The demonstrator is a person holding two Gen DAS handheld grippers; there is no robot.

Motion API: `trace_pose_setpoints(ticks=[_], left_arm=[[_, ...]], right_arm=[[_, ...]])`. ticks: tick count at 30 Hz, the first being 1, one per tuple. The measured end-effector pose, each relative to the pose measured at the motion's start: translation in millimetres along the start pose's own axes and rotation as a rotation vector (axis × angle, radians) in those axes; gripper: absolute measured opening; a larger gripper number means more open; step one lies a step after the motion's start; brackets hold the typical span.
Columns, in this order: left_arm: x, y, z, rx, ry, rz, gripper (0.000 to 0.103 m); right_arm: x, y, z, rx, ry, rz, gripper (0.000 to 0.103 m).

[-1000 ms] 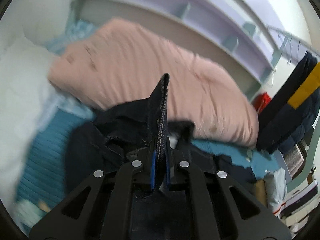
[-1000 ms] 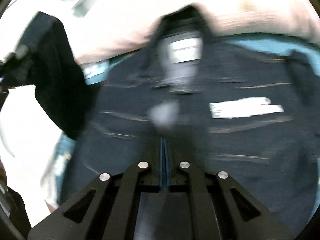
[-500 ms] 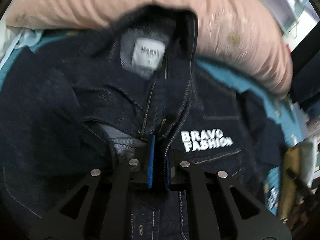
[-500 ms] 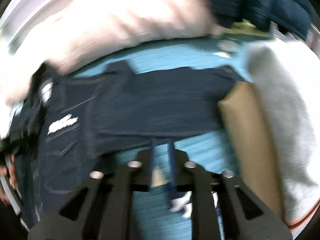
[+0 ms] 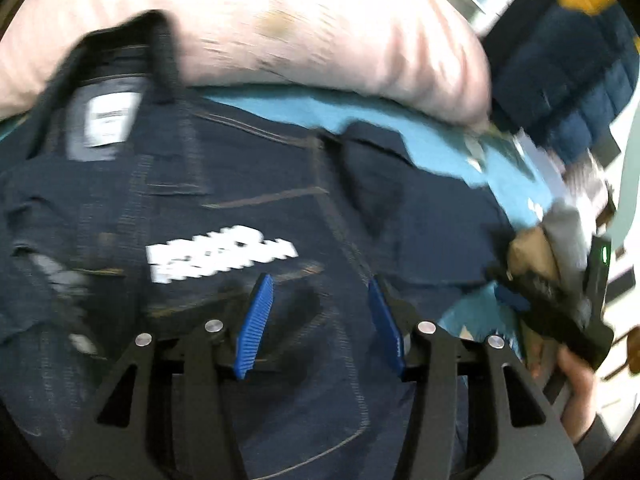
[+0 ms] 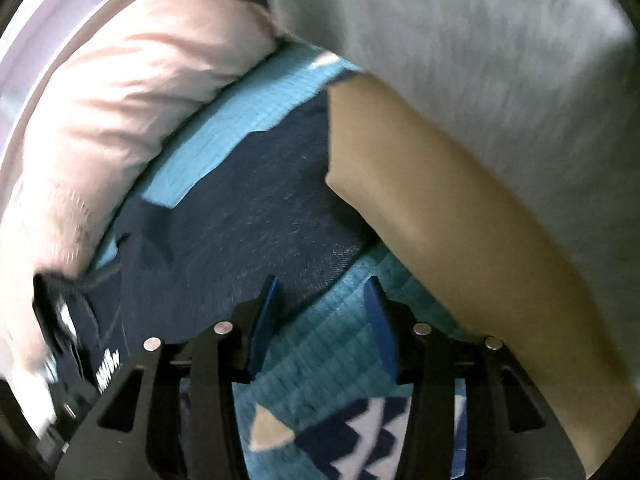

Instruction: Fold large clothes

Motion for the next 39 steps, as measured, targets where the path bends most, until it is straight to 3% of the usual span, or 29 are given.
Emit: trace_pose_setpoints(ticks=[4, 7, 8, 11, 15, 22, 26, 28, 32, 33, 36, 39], left_arm=[[-21.7, -18.9, -25.8, -0.08, 0.037, 0.042, 0.058], [-28.8, -21.9, -32.4, -0.124, 0.076, 0.014, 0.061], [-29.7, -22.2, -32.7, -0.13, 0.08, 0.008, 0.061], [-31.0, -24.1, -30.6, -0.119, 0.064, 0.01, 0.061], [-31.7, -26.8, -27.9, -0.109, 0.045, 0.014, 0.061], [-12.3, -20.8, -7.1, 0.037, -0.053, 0.017, 0.062], [25.2, -16.3, 36.3, 0.108, -0.037, -0.039, 0.062], [48.9, -14.7, 73.2, 0.173, 0.019, -0.08, 0.065], [86.5, -19.6, 150.6, 0.294, 0.158, -0.115, 0.066], [93.9, -21.4, 168.4, 0.305, 0.197, -0.123, 0.067], [107.3, -29.6, 212.8, 0.349, 0.285, -0.135, 0.067], [111.8, -45.6, 248.2, 0.404, 0.324, -0.107, 0.067]], right_arm=[[-4.5, 12.8, -1.5, -0.06, -0.005, -0.081, 0.051], [-8.4, 20.4, -0.4, -0.085, 0.017, -0.124, 0.053], [-8.4, 22.6, 2.4, -0.086, 0.04, -0.136, 0.049], [-7.0, 29.8, 15.6, -0.052, 0.089, -0.155, 0.017], [12.2, 34.4, 37.8, 0.015, 0.141, -0.189, 0.006], [79.1, 30.0, 126.2, 0.296, 0.246, -0.305, 0.004], [92.7, 9.7, 191.5, 0.494, 0.289, -0.33, 0.004], [93.6, -15.7, 228.5, 0.627, 0.293, -0.327, 0.004], [74.7, -98.6, 304.2, 0.938, 0.353, -0.248, 0.006], [63.4, -126.8, 320.6, 1.016, 0.384, -0.183, 0.007], [16.4, -197.8, 333.4, 1.184, 0.338, 0.019, 0.008], [-28.2, -244.7, 315.4, 1.222, 0.253, 0.231, 0.013]])
Point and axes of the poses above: each gripper's, at about its wrist camera, not at the fingertips, and x roughly against the way its jaws point, z to its left, y to its top, the point moved 9 cm from there along -x, roughly the way its jaws point, and after that the axes turned 10 degrees about y, right-handed, at the moved point
